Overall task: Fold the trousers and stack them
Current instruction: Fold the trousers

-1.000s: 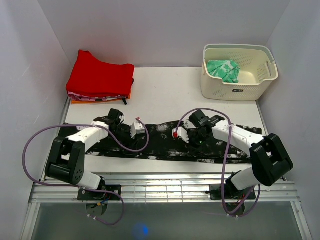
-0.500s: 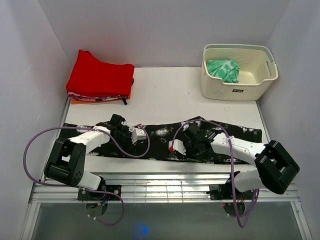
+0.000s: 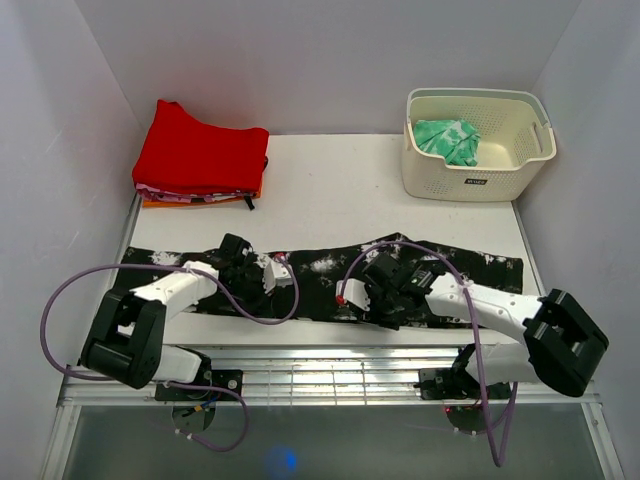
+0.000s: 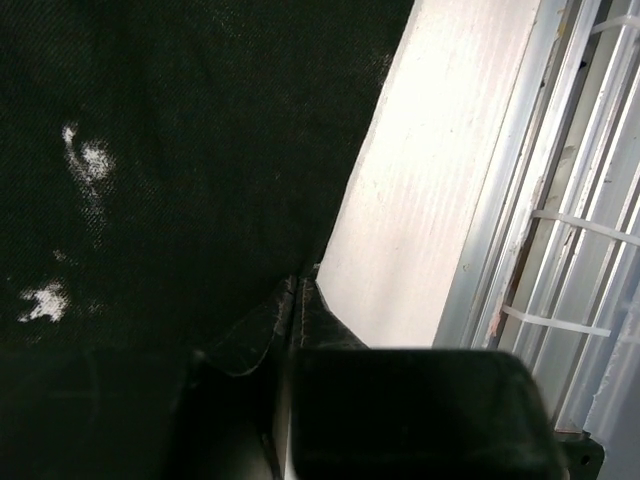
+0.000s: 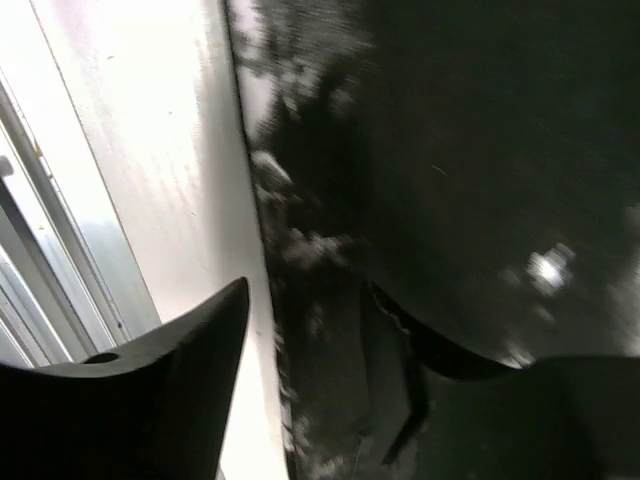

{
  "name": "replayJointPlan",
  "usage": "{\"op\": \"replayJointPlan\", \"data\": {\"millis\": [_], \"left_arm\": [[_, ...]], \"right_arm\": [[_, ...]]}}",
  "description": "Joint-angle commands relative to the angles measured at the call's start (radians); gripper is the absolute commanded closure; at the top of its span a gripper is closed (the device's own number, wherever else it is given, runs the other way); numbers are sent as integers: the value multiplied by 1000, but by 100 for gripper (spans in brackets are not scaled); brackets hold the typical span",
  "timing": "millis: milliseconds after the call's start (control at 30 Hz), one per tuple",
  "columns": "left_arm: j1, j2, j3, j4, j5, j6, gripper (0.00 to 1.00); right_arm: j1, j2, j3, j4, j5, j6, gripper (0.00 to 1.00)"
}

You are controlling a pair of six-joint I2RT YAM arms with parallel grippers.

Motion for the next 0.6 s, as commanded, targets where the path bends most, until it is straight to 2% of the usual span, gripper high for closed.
{"op": "replayJointPlan", "data": {"millis": [0, 33, 67, 133, 167, 233, 333, 400, 467, 500, 567], "left_arm": [[-8, -51, -12, -46, -76, -32, 82], [-8, -72, 2, -69, -71, -36, 79], [-8, -124, 18, -81, -52, -38, 72], [-8, -179, 68, -108, -30, -42, 64], [-8, -222, 86, -115, -15, -44, 56], [-11, -241, 146, -121, -15, -53, 49], [-26, -195, 206, -129, -18, -71, 46], [-43, -117, 255, -122, -21, -91, 46], [-81, -59, 297, -76, -27, -128, 46], [-95, -30, 309, -53, -30, -169, 47], [-159, 58, 340, 19, -47, -219, 48]], "right_arm": [[-18, -101, 46, -22, 61, 5, 44], [-33, -104, 64, -50, 55, 6, 43], [-57, -126, 81, -72, 38, 5, 43], [-149, -175, 78, -126, -37, -14, 40], [-183, -195, 77, -142, -57, -44, 39], [-281, -254, 89, -205, -97, -84, 36], [-454, -363, 112, -294, -139, -196, 28], [-578, -408, 104, -339, -110, -314, 28], [-678, -440, 77, -386, -102, -383, 34], [-800, -440, 74, -405, -131, -452, 35], [-940, -402, 99, -467, -183, -514, 40]]}}
